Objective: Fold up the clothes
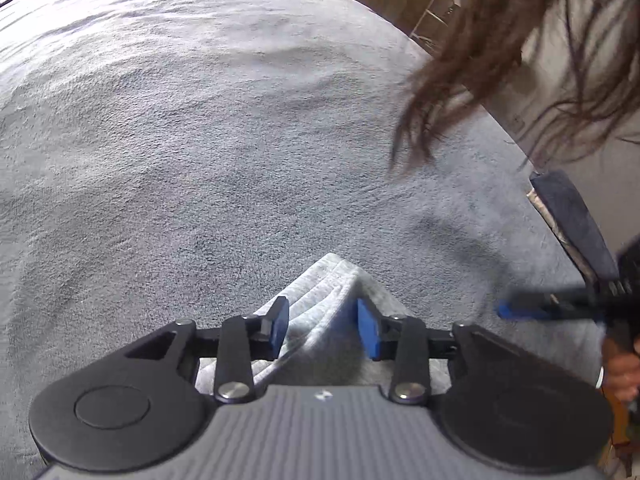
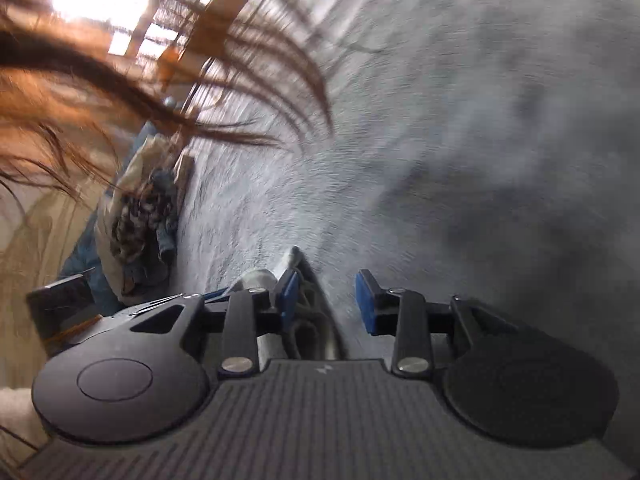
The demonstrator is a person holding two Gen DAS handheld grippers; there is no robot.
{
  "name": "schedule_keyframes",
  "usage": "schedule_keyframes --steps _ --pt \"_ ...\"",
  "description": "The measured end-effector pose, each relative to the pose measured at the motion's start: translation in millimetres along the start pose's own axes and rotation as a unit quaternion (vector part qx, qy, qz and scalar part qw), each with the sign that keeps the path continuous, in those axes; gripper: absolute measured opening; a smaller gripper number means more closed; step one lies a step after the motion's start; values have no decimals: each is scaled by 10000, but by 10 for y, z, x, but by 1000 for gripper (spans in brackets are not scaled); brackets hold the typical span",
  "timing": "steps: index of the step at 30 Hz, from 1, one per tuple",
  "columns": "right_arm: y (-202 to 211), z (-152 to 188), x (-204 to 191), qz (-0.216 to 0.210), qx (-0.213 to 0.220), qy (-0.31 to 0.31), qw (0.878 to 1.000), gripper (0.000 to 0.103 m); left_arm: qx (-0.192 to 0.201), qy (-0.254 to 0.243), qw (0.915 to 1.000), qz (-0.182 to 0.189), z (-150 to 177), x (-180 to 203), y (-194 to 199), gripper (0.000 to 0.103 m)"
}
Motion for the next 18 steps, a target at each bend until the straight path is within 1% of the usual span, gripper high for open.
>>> schedule_keyframes --steps 3,5,8,10,13,14,16,18 --pt "385 327 197 125 27 -386 9992 32 -3 86 9998 -153 44 9 71 51" --pt "506 594 212 145 -81 -558 9983 33 -9 149 9995 -280 93 5 158 53" --pt "609 977 163 59 -274 -740 9969 33 49 237 9985 -485 175 9 335 57" --pt "602 1223 96 75 -462 -666 9967 33 120 294 9974 -644 237 4 466 60" --pt "495 1549 -12 155 -793 -430 9958 32 176 436 9957 -804 356 -41 602 61" --pt "435 1625 -57 178 -889 -301 9954 31 181 475 9952 -832 396 -50 632 61" --pt "309 1718 -147 305 -1018 61 9943 28 205 450 9951 -859 445 -30 659 61" --pt "154 1672 -212 504 -959 435 9932 21 214 333 9952 -896 463 -2 652 62"
Point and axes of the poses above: each gripper's, at about its wrist camera, not at the fingertips, and y roughly against the way its jaws point, x to its right, z to its underside, the point moved 9 cm from there along -y, roughly the way its jaws point, and after that the axes turned 1 degree about y, right-handed, at the moved point
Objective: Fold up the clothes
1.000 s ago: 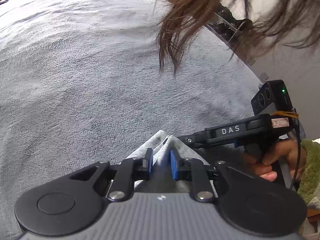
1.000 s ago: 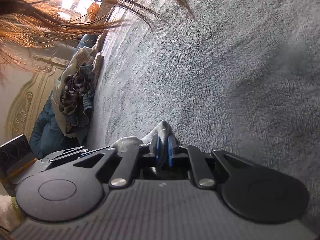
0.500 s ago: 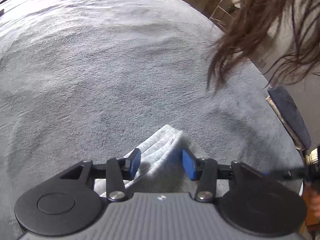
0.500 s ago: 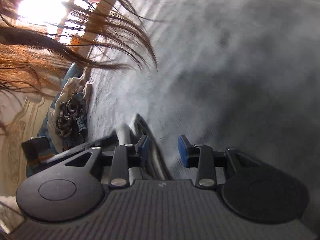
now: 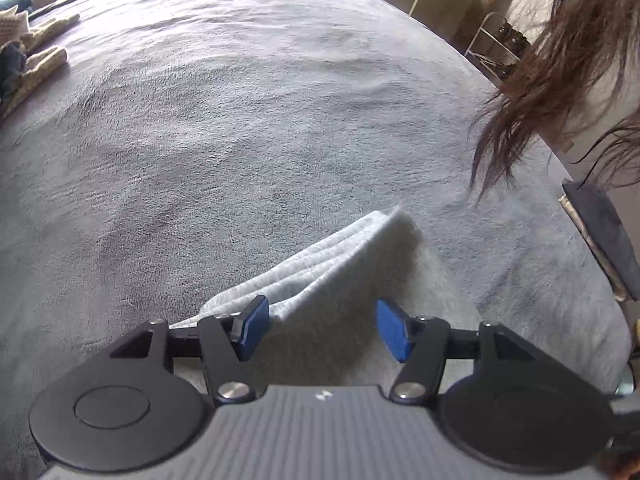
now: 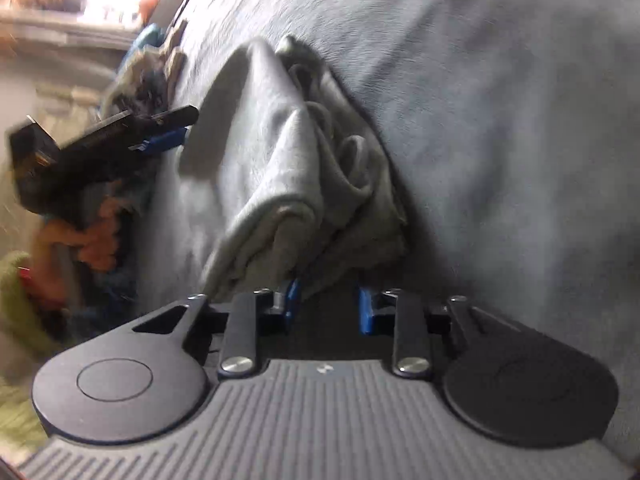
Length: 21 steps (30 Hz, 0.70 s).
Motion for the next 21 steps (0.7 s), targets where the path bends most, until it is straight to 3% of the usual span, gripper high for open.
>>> schedule_keyframes --steps 3,6,11,15,18,21 --pt "-66 -187 -78 86 244 86 9996 21 27 -80 10000 34 22 37 -3 62" --pt "-15 -144 -117 211 349 122 9991 21 47 -26 9999 155 36 55 20 62" --pt "-4 54 -140 325 125 170 9992 21 103 10 9998 181 99 45 67 62" --pt "-105 -135 -184 415 382 178 9983 21 149 -5 9998 141 149 3 191 62" --pt "-33 -73 -202 495 347 65 9981 22 122 87 9999 -19 243 -116 279 63" --pt "53 187 -255 505 -35 31 9987 22 7 345 9990 -270 388 -297 334 63"
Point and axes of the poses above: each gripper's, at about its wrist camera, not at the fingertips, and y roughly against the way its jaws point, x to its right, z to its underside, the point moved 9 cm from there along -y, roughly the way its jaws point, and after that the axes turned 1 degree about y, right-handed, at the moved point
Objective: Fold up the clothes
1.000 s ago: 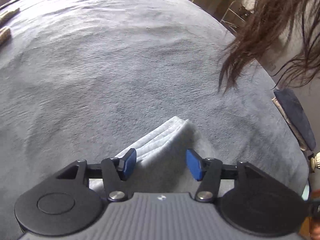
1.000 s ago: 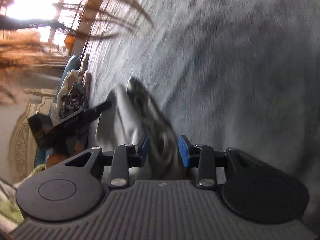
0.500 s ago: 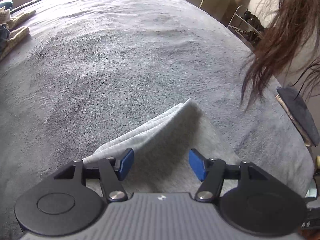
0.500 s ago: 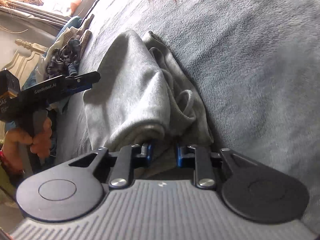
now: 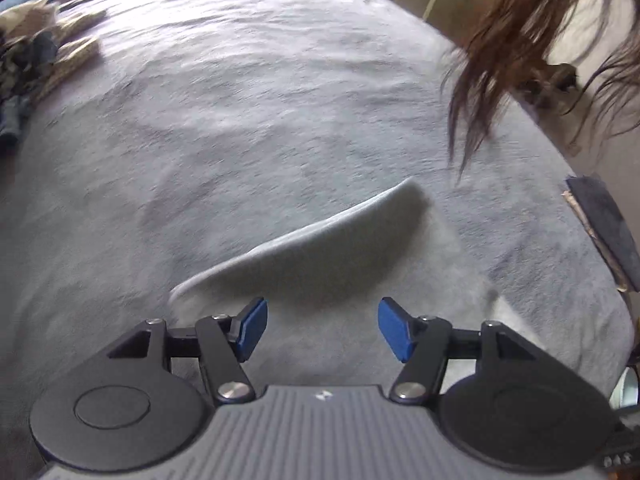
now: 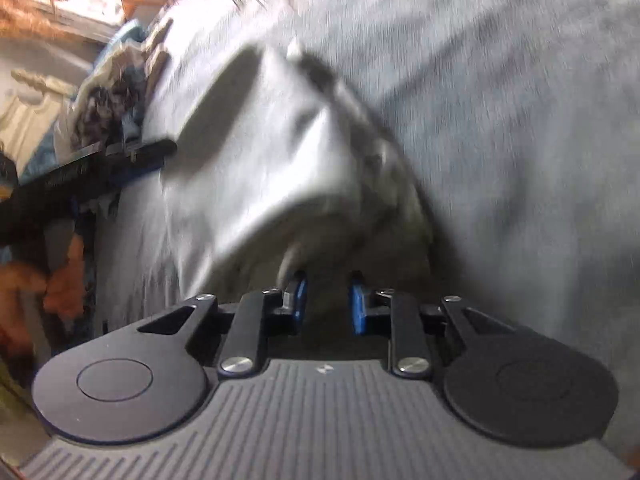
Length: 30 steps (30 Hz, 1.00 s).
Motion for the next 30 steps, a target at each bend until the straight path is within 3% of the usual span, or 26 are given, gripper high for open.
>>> schedule_keyframes --steps 6,8,12,19,21,27,30 --pt "-273 273 -326 -396 -922 283 9945 22 -299 658 9959 -541 340 -390 71 63" --pt "-465 134 -350 -187 -843 374 9956 22 -410 824 9939 -610 443 -471 100 63" --pt "-554 -163 -241 -97 -665 -511 9964 22 -613 1164 9896 -588 625 -576 144 63" --pt "-501 295 -490 -53 -1663 -70 9860 23 -808 1739 9793 -647 956 -792 279 63" --pt "-622 277 -604 -13 -1710 176 9851 23 -843 1856 9763 -730 1043 -890 343 63" --pt "-877 99 -720 176 -1318 247 9908 23 -868 2251 9656 -970 1261 -1262 551 63" --pt "-792 334 -765 33 -1600 256 9868 23 -844 2496 9607 -876 1344 -1366 556 63"
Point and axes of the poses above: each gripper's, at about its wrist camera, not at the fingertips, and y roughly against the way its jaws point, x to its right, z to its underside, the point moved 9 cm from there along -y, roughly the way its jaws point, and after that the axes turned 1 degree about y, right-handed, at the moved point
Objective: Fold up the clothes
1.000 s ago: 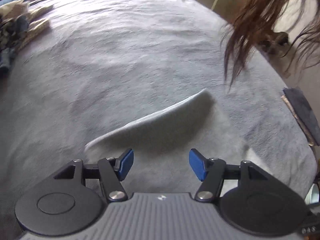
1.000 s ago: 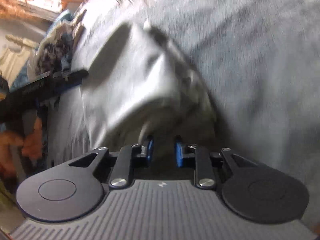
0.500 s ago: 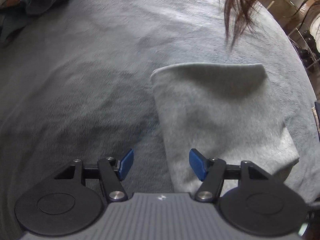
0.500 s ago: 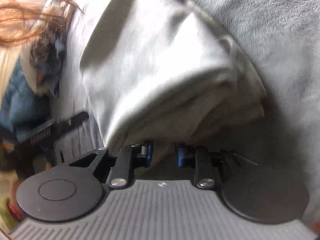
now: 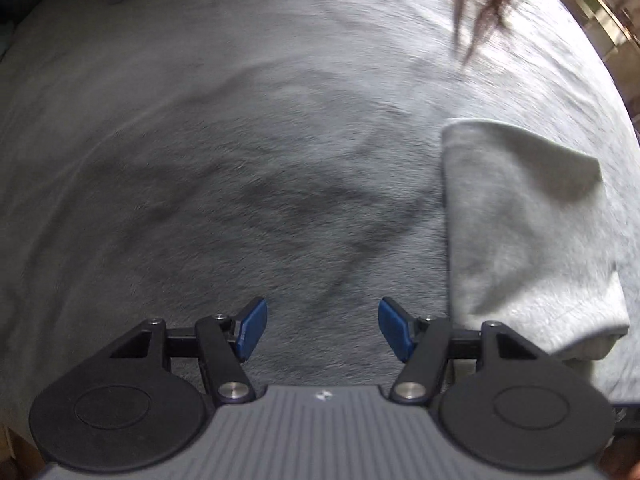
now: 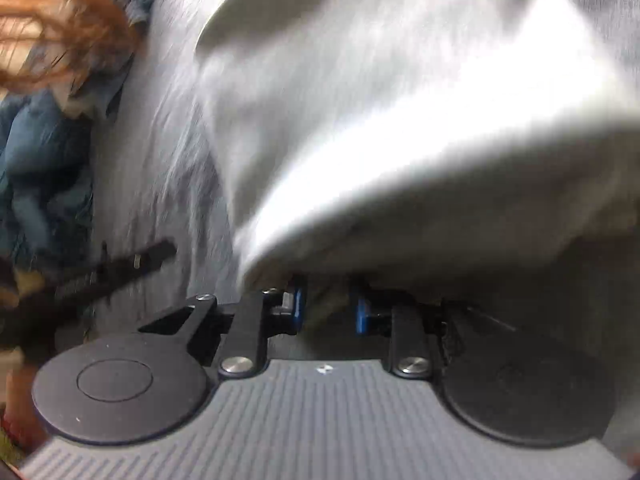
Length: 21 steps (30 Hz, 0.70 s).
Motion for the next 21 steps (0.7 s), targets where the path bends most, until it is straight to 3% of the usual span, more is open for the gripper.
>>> schedule_keyframes --steps 3,6,9,14,17,21 --pt "-184 114 -95 30 -252 72 9997 23 -47 158 9994 308 32 -5 -35 63" --pt "-333 -31 -120 262 65 243 9993 22 -151 125 9962 849 80 130 -72 63" --pt "-232 113 -3 128 164 -68 9998 22 -401 33 9898 1364 188 252 -153 63" --pt "-108 306 84 29 146 -329 9993 22 -661 430 9814 1752 258 301 -307 61" --pt "-115 135 31 50 574 -243 9980 22 -668 709 9755 1975 242 321 -327 61" --pt "-33 214 57 115 611 -232 9978 22 -800 640 9710 2161 250 417 -419 61"
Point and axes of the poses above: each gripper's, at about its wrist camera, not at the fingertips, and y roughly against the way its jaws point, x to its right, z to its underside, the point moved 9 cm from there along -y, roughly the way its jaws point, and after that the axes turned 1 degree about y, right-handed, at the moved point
